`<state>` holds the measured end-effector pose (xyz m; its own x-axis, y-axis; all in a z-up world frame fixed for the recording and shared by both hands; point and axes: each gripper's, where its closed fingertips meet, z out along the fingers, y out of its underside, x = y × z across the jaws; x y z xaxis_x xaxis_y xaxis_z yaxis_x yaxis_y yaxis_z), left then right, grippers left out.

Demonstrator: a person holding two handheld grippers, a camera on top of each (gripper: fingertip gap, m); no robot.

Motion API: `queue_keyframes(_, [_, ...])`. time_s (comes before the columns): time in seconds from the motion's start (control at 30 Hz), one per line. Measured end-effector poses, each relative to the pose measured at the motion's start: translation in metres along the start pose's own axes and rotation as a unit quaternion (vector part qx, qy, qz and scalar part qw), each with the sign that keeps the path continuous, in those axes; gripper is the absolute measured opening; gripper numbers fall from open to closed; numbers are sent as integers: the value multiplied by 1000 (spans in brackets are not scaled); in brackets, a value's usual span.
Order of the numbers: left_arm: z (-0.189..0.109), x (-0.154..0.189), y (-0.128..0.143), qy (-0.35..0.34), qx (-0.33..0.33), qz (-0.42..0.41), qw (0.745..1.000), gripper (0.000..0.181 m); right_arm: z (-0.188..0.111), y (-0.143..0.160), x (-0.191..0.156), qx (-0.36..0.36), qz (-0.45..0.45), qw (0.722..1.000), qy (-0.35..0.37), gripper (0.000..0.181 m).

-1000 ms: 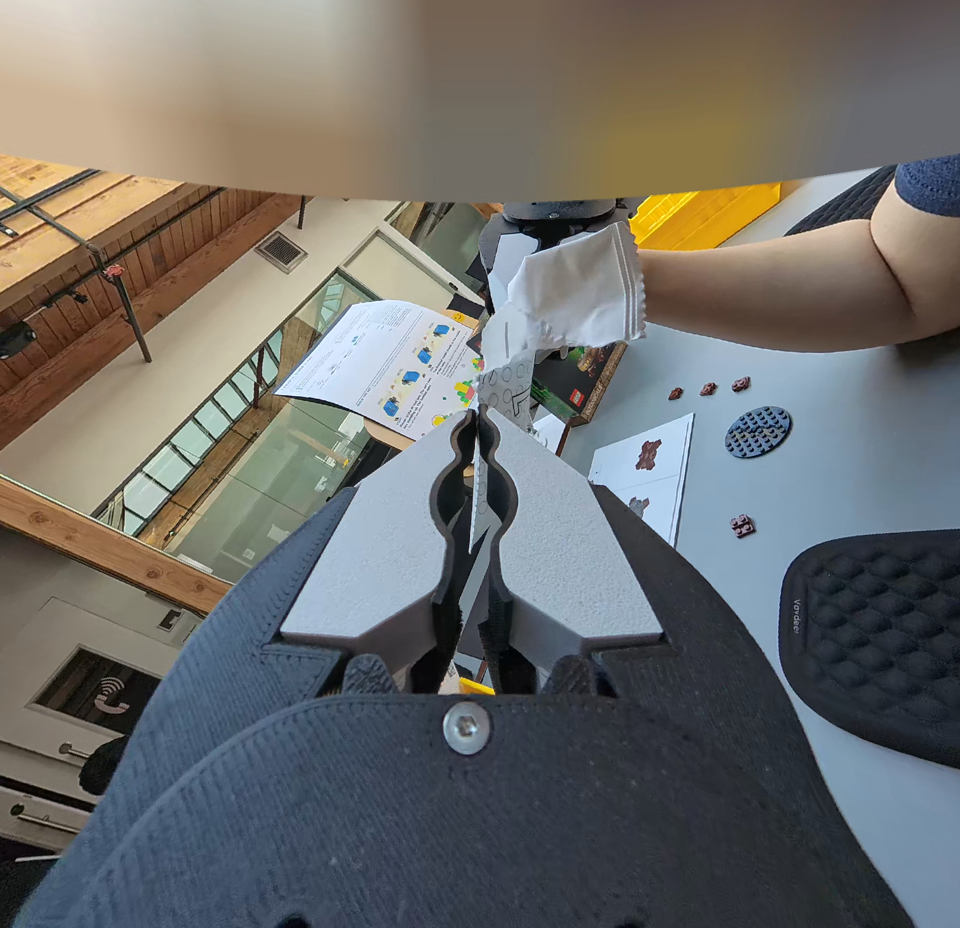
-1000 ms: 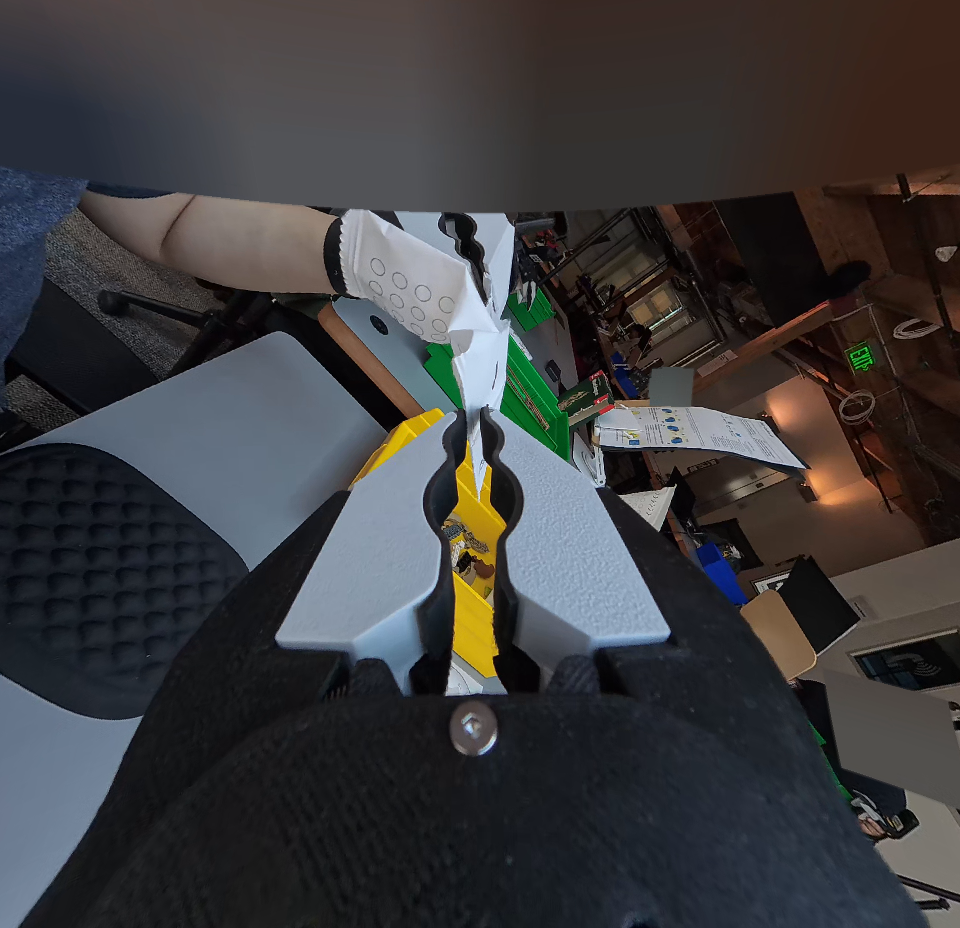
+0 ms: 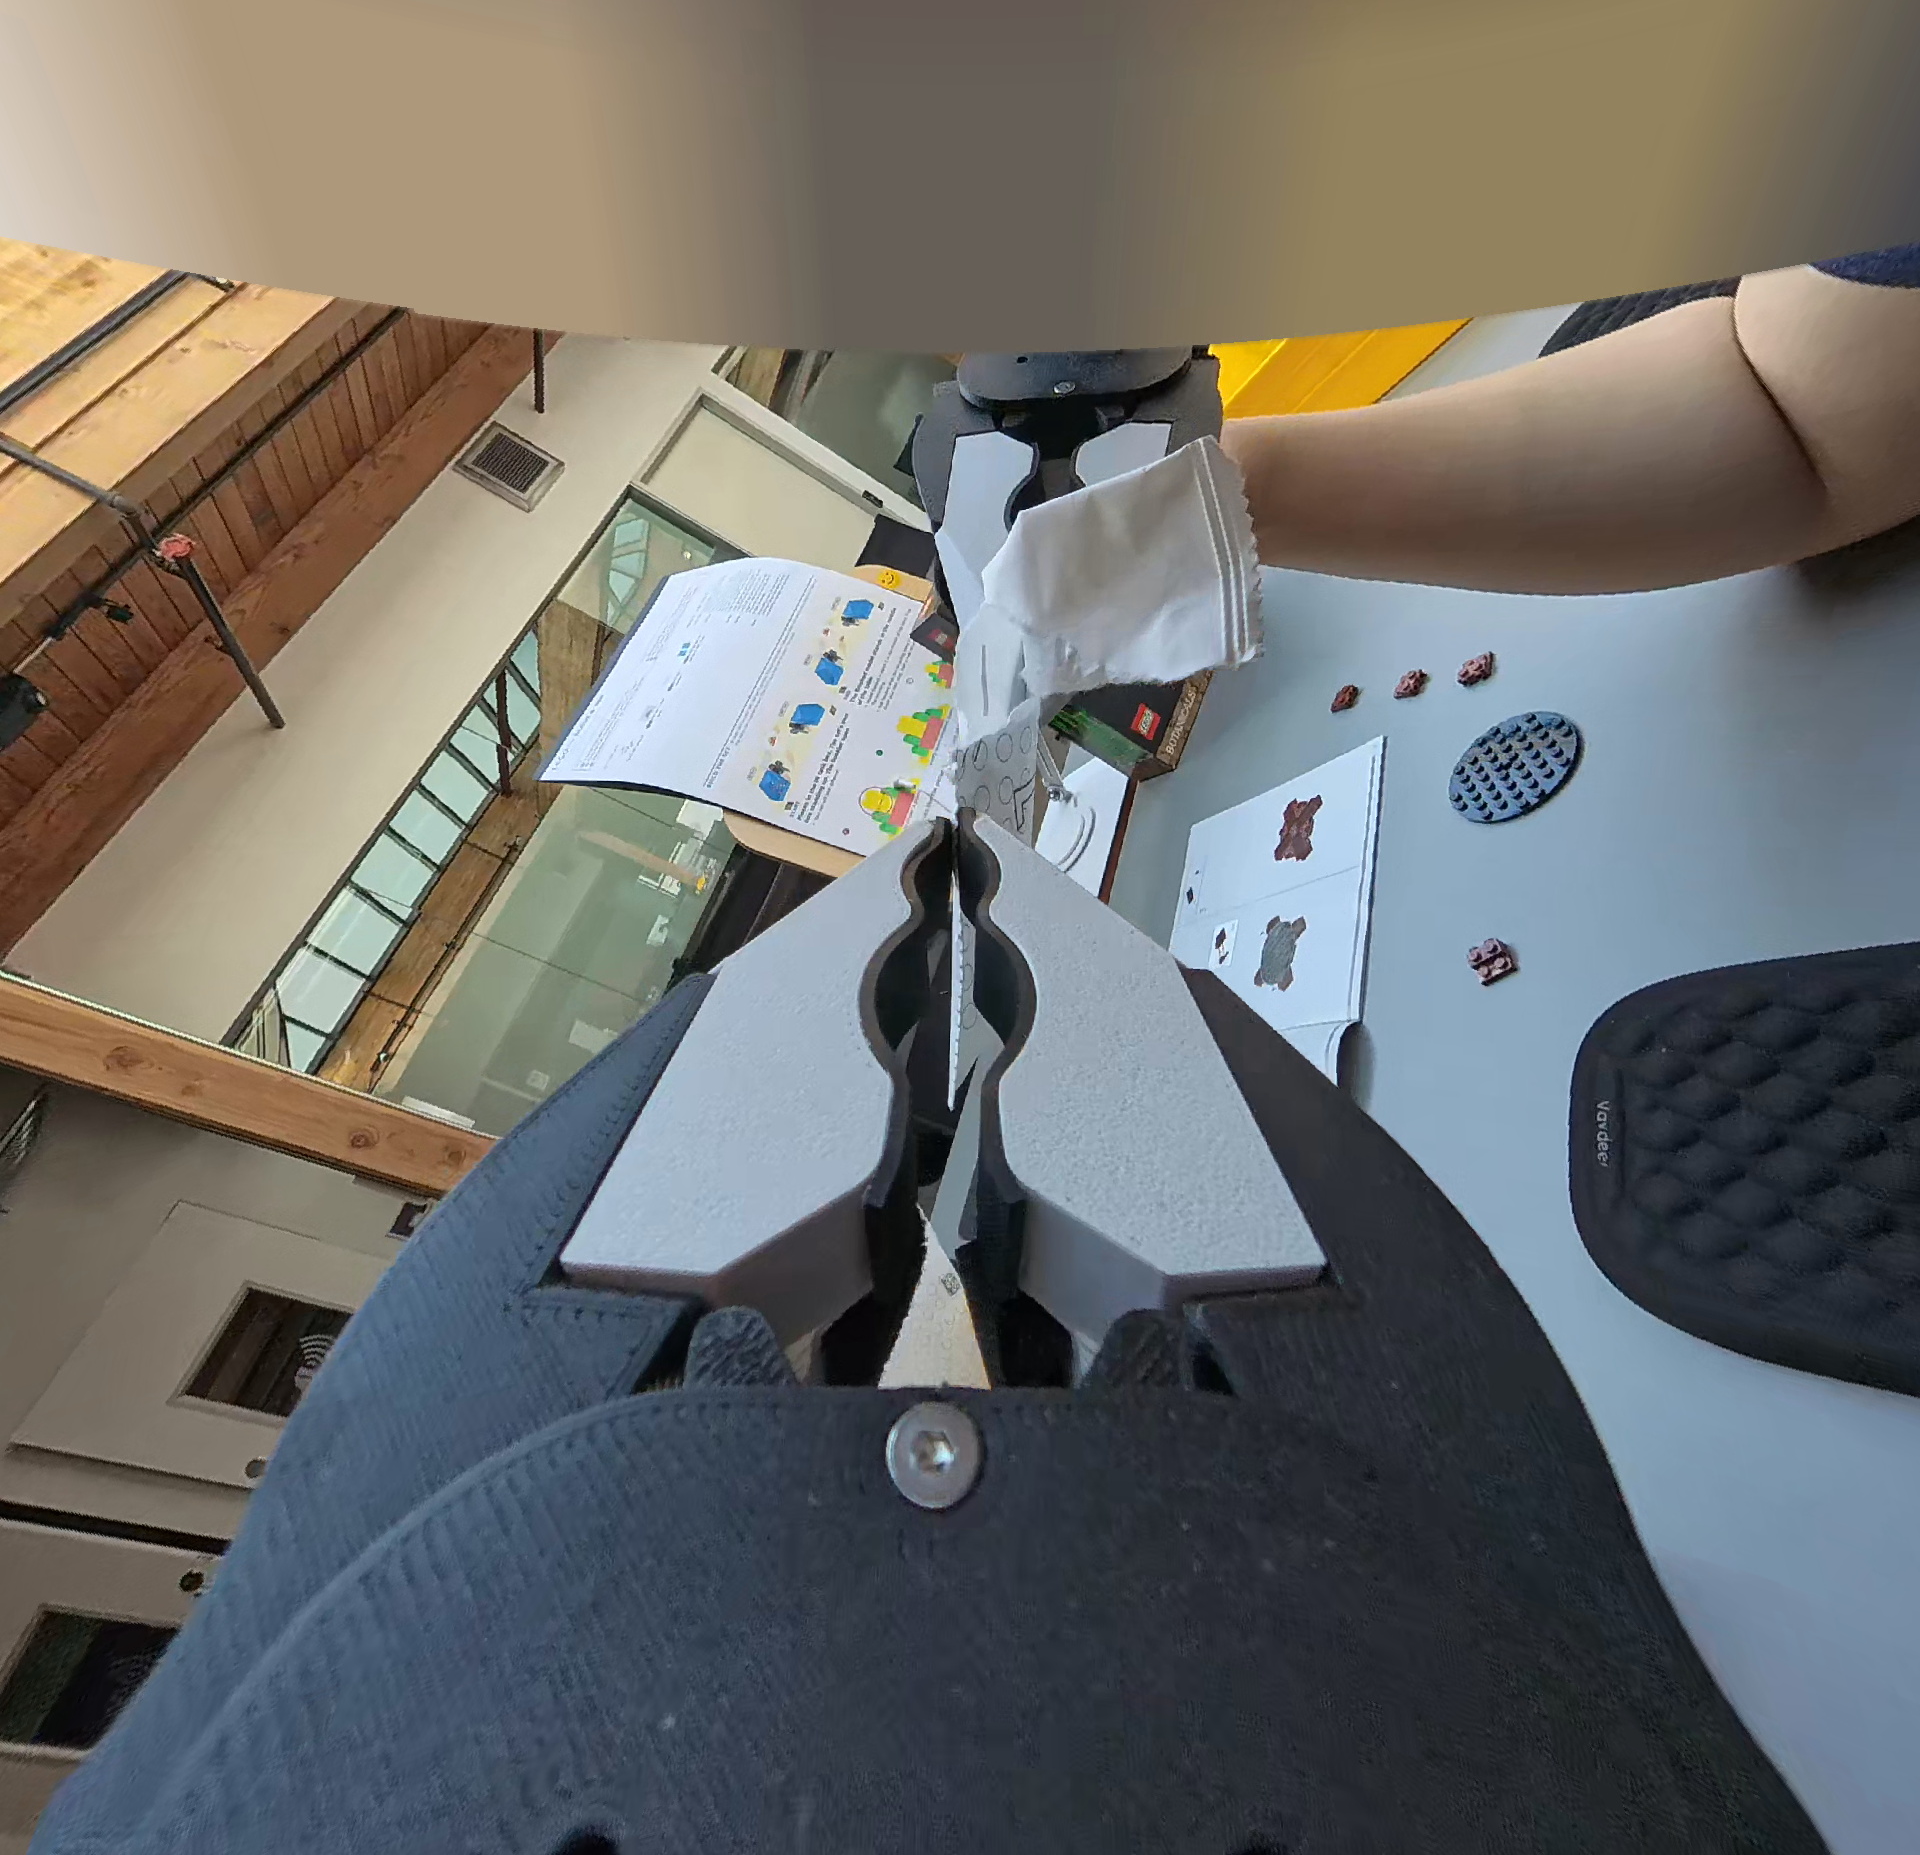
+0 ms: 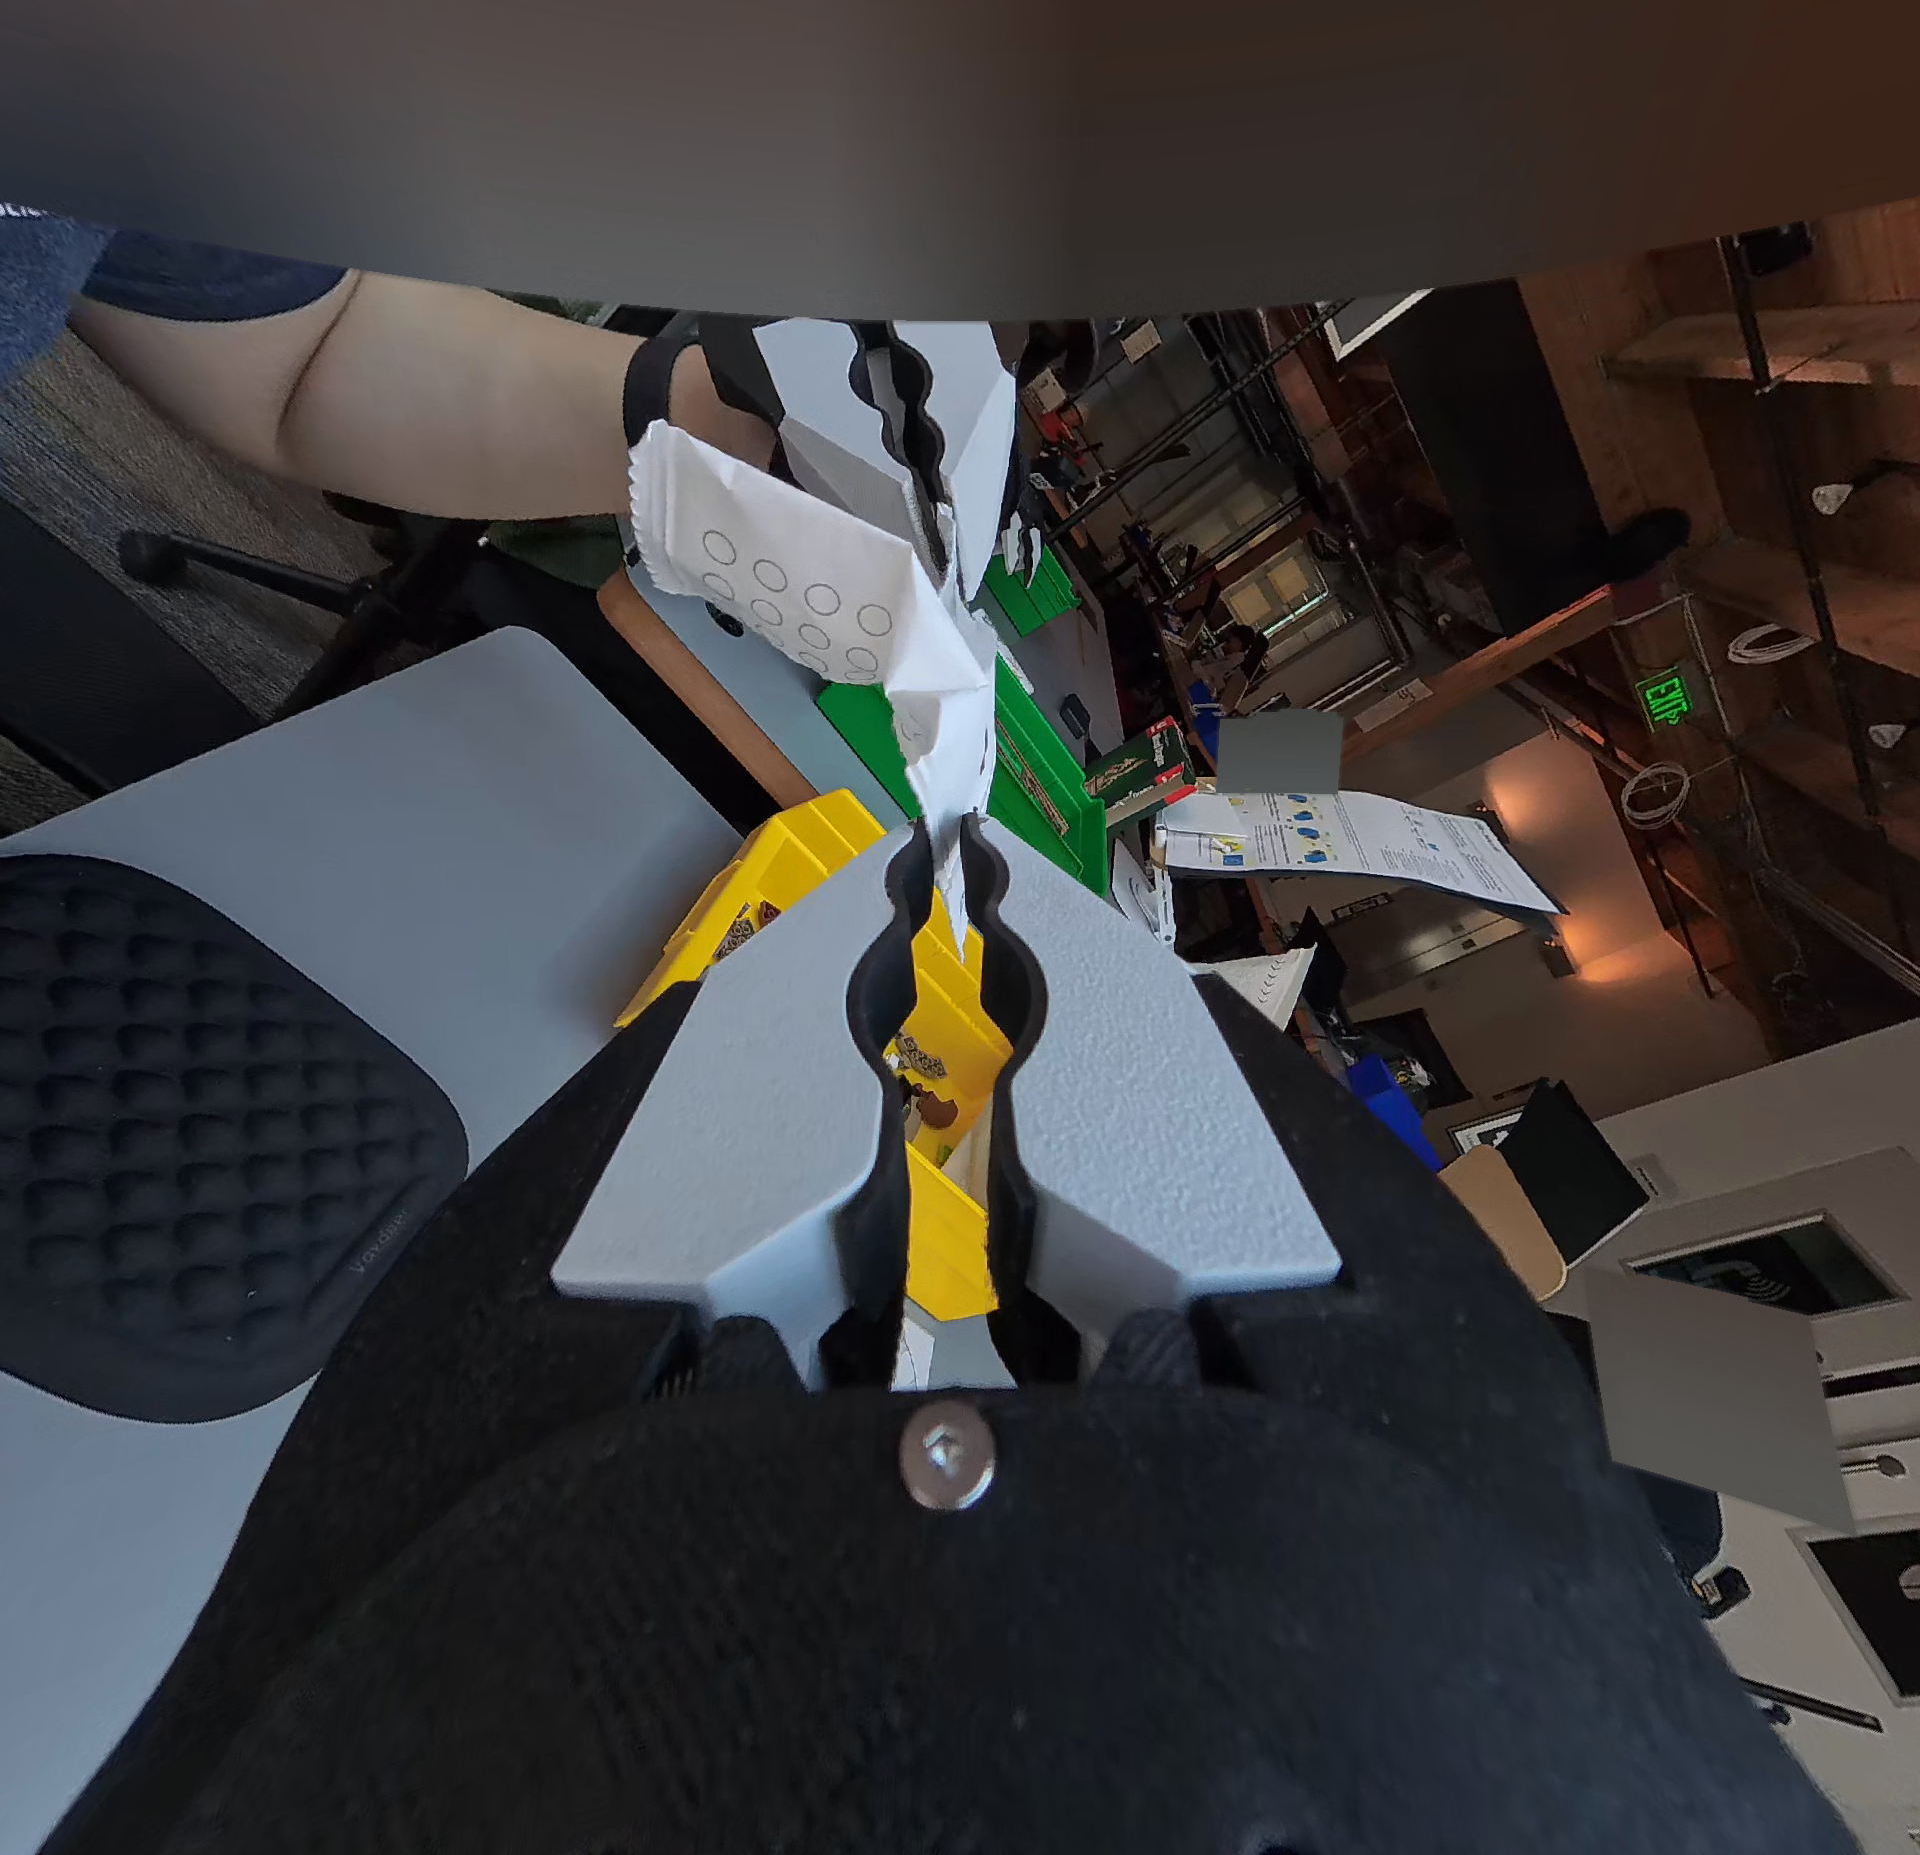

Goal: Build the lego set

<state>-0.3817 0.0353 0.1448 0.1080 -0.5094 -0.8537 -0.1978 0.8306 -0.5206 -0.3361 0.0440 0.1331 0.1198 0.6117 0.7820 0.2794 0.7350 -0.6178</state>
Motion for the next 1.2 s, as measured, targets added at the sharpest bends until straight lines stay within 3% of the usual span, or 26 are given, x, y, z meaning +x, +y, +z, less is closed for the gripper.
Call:
queue_keyframes(0.57, [9,3,30,42,-137,59,988,0,18,48,-2,-55,27,998,-8,6])
queue_keyframes(0.9, [10,-3,31,48,-121,37,991,0,18,48,1,-65,17,998,4,8])
queue_keyframes(1.1, [22,-1,32,55,-124,67,988,0,9,66,13,-96,19,995,27,14])
queue_keyframes(1.2, [29,-2,36,53,-139,108,983,0,-6,84,16,-150,45,987,29,25])
